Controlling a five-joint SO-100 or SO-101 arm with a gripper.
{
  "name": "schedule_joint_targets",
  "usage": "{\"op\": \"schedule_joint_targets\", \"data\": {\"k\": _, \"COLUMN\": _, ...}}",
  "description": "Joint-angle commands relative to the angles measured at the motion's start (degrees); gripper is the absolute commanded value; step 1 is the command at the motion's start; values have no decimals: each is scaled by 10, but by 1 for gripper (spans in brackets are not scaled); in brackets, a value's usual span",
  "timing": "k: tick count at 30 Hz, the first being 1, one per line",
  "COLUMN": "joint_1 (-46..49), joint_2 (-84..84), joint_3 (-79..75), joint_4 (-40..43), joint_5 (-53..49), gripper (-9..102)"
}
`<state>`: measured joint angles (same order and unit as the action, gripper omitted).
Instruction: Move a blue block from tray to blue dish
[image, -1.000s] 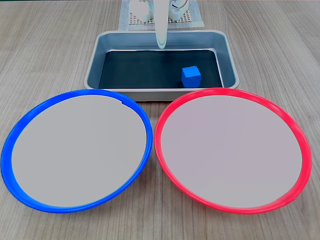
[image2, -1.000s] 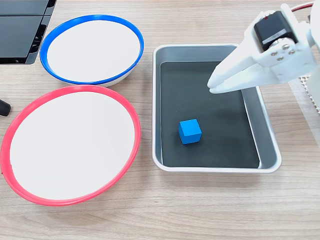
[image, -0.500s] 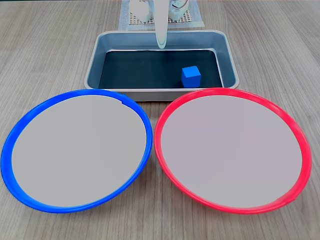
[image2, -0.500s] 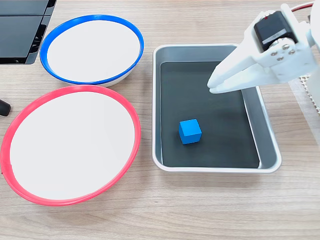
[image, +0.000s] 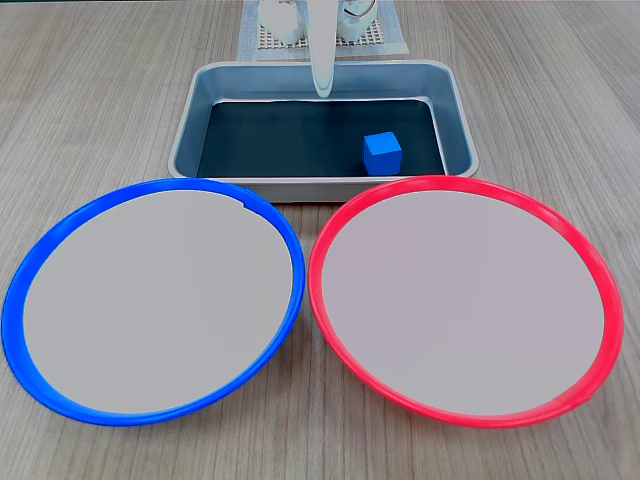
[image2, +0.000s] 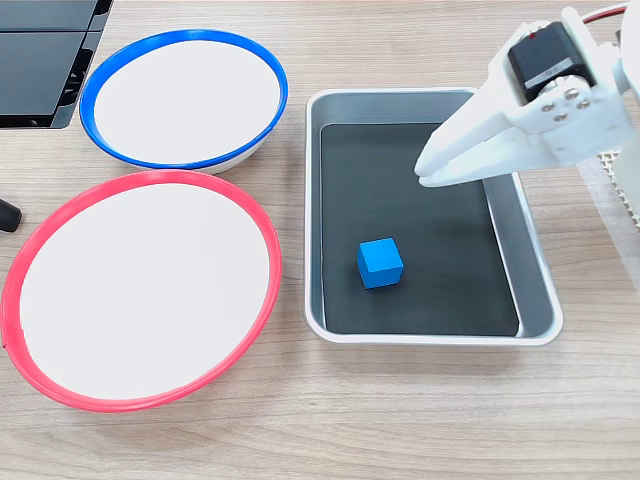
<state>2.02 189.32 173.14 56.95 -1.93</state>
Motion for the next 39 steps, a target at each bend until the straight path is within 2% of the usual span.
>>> {"op": "schedule_joint_targets", "data": {"k": 1, "joint_1": 4, "joint_2": 14, "joint_3": 1, "joint_4": 2, "joint_5": -4, "gripper": 0}}
{"op": "schedule_joint_targets", "data": {"k": 12, "joint_1": -10, "joint_2": 14, "joint_3": 0, "joint_4": 4, "joint_5": -30, "gripper": 3}}
{"op": "schedule_joint_targets", "data": {"k": 14, "joint_1": -10, "joint_2": 7, "joint_3": -8, "joint_4": 3, "joint_5": -174, "gripper": 0}}
{"op": "schedule_joint_targets", "data": {"k": 16, "joint_1": -1, "joint_2": -15, "joint_3": -37, "joint_4": -6, "joint_5": -269, "gripper": 0}}
{"op": "schedule_joint_targets", "data": {"k": 20, "joint_1": -5, "joint_2": -135, "joint_3": -132, "joint_4": 12, "joint_5": -341, "gripper": 0}}
{"op": "schedule_joint_targets", "data": {"k": 23, "joint_1": -25, "joint_2": -302, "joint_3": -255, "joint_4": 29, "joint_5": -303, "gripper": 0}}
{"op": "schedule_joint_targets", "data": {"k": 26, "joint_1": -68, "joint_2": -584, "joint_3": -501, "joint_4": 161, "joint_5": -217, "gripper": 0}}
{"op": "schedule_joint_targets", "data": {"k": 29, "joint_1": -85, "joint_2": -738, "joint_3": -624, "joint_4": 238, "joint_5": -149, "gripper": 4}}
{"op": "schedule_joint_targets", "data": {"k": 34, "joint_1": -91, "joint_2": -863, "joint_3": -669, "joint_4": 222, "joint_5": -95, "gripper": 19}}
{"op": "schedule_joint_targets", "data": {"k": 39, "joint_1": -96, "joint_2": -932, "joint_3": -683, "joint_4": 201, "joint_5": -71, "gripper": 26}}
